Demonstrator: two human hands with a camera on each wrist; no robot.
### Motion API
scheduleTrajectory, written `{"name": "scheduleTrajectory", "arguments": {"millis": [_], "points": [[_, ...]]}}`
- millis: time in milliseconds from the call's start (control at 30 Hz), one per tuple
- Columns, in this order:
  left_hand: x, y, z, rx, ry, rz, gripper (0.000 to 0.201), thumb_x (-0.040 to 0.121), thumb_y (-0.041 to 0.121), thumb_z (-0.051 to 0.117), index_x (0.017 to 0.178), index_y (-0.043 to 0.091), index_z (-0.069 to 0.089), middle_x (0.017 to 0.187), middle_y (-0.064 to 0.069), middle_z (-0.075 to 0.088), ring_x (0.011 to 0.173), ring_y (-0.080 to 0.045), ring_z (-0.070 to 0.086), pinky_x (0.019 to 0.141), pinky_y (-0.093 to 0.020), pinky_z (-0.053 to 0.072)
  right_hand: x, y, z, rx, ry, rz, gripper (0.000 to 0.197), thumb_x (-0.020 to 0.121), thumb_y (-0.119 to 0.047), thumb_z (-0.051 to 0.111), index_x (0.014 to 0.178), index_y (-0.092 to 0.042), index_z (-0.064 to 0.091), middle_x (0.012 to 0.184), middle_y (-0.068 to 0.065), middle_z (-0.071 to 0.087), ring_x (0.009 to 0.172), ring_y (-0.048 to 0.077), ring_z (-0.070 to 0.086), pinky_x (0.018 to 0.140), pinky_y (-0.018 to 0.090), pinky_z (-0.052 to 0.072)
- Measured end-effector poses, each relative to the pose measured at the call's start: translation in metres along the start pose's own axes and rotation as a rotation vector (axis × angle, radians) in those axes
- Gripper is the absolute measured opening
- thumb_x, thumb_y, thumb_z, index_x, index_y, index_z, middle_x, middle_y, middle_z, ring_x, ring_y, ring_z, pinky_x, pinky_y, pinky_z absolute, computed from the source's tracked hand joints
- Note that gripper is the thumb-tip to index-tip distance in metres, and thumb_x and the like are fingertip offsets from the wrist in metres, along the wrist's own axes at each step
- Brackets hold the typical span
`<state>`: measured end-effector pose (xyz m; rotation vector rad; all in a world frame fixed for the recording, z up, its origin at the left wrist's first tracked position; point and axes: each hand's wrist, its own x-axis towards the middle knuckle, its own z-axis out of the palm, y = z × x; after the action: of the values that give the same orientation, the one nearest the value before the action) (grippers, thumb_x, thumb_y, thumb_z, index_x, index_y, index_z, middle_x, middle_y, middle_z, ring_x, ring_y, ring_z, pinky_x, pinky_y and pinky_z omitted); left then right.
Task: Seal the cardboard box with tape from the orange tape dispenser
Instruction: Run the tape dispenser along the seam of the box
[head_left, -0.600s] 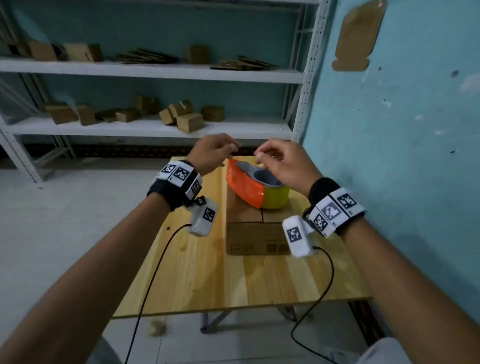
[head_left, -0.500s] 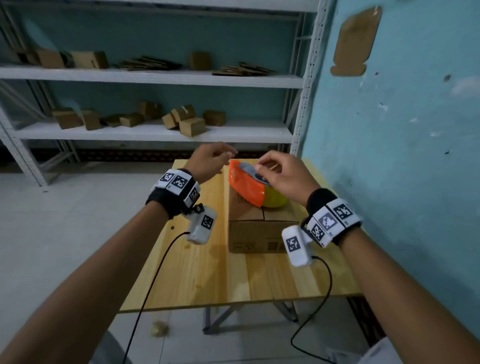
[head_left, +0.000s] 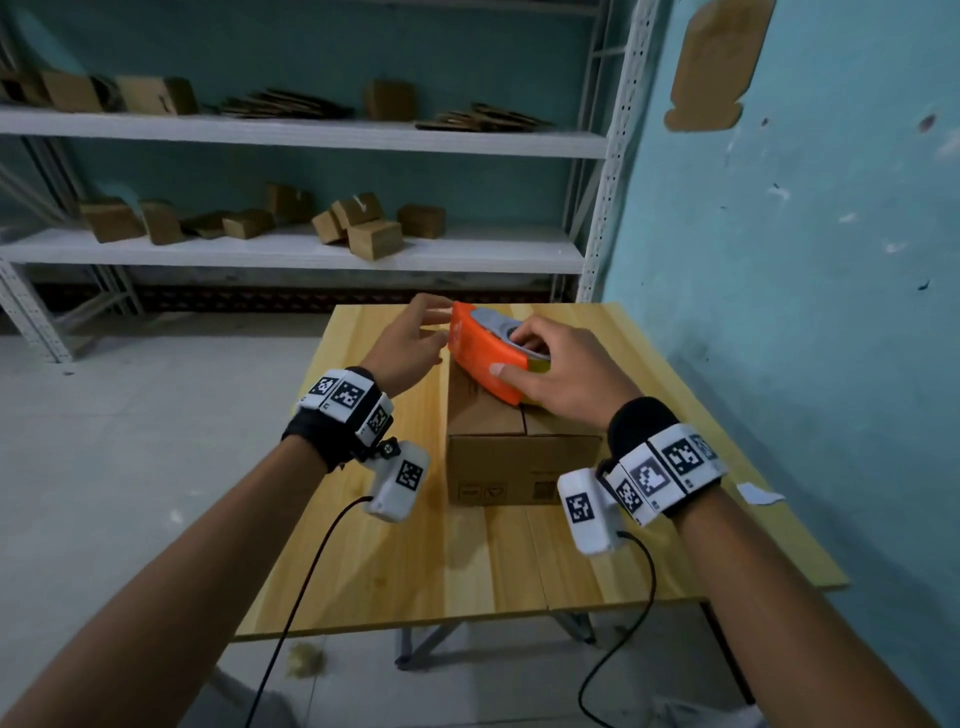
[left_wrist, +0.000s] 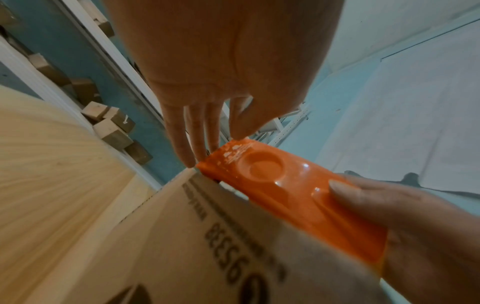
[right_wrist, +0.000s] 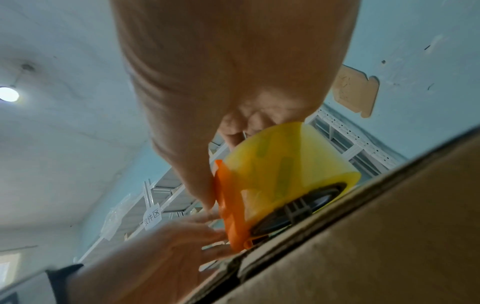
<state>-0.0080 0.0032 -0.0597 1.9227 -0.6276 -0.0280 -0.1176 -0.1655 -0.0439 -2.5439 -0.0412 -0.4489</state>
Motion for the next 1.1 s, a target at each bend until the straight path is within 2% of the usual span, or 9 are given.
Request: {"name": "scheduleTrajectory", "arguments": {"millis": [100,200,267,367,467,633,833,967,1100], "points": [[0.006,-0.010,0.006,-0.048,-0.005,-0.044,0.046,0.097,-0.001,0.041,0.141,0.009,0.031,0.135,-0.013,0.049,0.105,-0.017,0.053,0.078,-0.023,0.048,0.007,0.002,0.001,-0.003,-0.022,-0.003,0.043,0.089,-0.044,0.069,0.121,-0.017,0.058,0.123,0.003,0.062,0.106,0.017,0.058,0.085,0.028,0.051],[0.011,-0.019,0.010,-0.038,-0.019,-0.031,0.044,0.097,0.002,0.046,0.139,0.007,0.036,0.127,-0.009,0.053,0.112,-0.018,0.053,0.073,-0.009,0.045,0.014,0.007,0.001,-0.010,-0.048,-0.001,0.042,0.090,-0.046,0.067,0.121,-0.019,0.057,0.123,0.003,0.061,0.104,0.017,0.057,0.084,0.028,0.051],[0.015,-0.022,0.010,-0.025,-0.020,-0.027,0.048,0.096,0.009,0.052,0.140,0.009,0.035,0.125,-0.004,0.053,0.116,-0.013,0.050,0.086,-0.018,0.043,0.017,0.013,0.001,-0.013,-0.052,-0.016,0.042,0.090,-0.048,0.065,0.121,-0.021,0.057,0.122,0.003,0.062,0.103,0.017,0.058,0.084,0.029,0.052],[0.018,-0.031,0.006,0.036,-0.060,-0.012,0.051,0.094,0.016,0.058,0.140,0.015,0.037,0.127,0.003,0.051,0.118,-0.006,0.045,0.092,-0.026,0.039,0.021,0.020,0.001,-0.008,-0.073,-0.044,0.039,0.091,-0.049,0.063,0.119,-0.022,0.058,0.119,0.000,0.063,0.102,0.015,0.059,0.082,0.025,0.053],[0.017,-0.042,0.004,0.104,-0.129,0.027,0.052,0.092,0.023,0.061,0.138,0.016,0.039,0.140,0.000,0.048,0.130,-0.013,0.043,0.102,-0.033,0.040,0.020,0.022,-0.001,0.007,-0.080,-0.047,0.033,0.091,-0.049,0.064,0.112,-0.025,0.060,0.115,-0.003,0.063,0.102,0.014,0.059,0.082,0.024,0.052],[0.009,-0.047,0.008,0.092,-0.143,0.008,0.053,0.095,0.026,0.056,0.142,0.018,0.034,0.147,-0.001,0.042,0.135,-0.018,0.038,0.104,-0.027,0.033,0.018,0.019,-0.002,0.008,-0.062,-0.044,0.022,0.090,-0.045,0.067,0.101,-0.027,0.063,0.106,-0.006,0.064,0.099,0.013,0.059,0.077,0.015,0.044],[0.007,-0.048,0.011,0.111,-0.142,-0.008,0.055,0.097,0.030,0.052,0.146,0.026,0.028,0.151,0.001,0.037,0.141,-0.017,0.030,0.115,-0.038,0.025,0.017,0.019,-0.001,0.024,-0.046,-0.026,0.021,0.090,-0.043,0.068,0.105,-0.027,0.064,0.110,-0.005,0.064,0.104,0.013,0.057,0.085,0.027,0.045],[0.007,-0.050,0.009,0.273,-0.084,0.091,0.058,0.094,0.035,0.056,0.145,0.022,0.032,0.144,-0.002,0.045,0.133,-0.019,0.038,0.104,-0.031,0.029,0.019,0.028,-0.005,0.008,-0.050,-0.003,0.023,0.090,-0.046,0.066,0.109,-0.033,0.062,0.115,-0.005,0.062,0.114,0.019,0.054,0.099,0.045,0.047],[0.008,-0.050,0.013,0.505,-0.030,0.151,0.060,0.090,0.047,0.057,0.142,0.022,0.040,0.127,-0.005,0.044,0.120,-0.022,0.038,0.096,-0.033,0.032,0.018,0.036,-0.015,0.038,-0.080,0.036,0.018,0.092,-0.043,0.064,0.108,-0.034,0.060,0.114,-0.006,0.060,0.113,0.021,0.055,0.097,0.042,0.047]]}}
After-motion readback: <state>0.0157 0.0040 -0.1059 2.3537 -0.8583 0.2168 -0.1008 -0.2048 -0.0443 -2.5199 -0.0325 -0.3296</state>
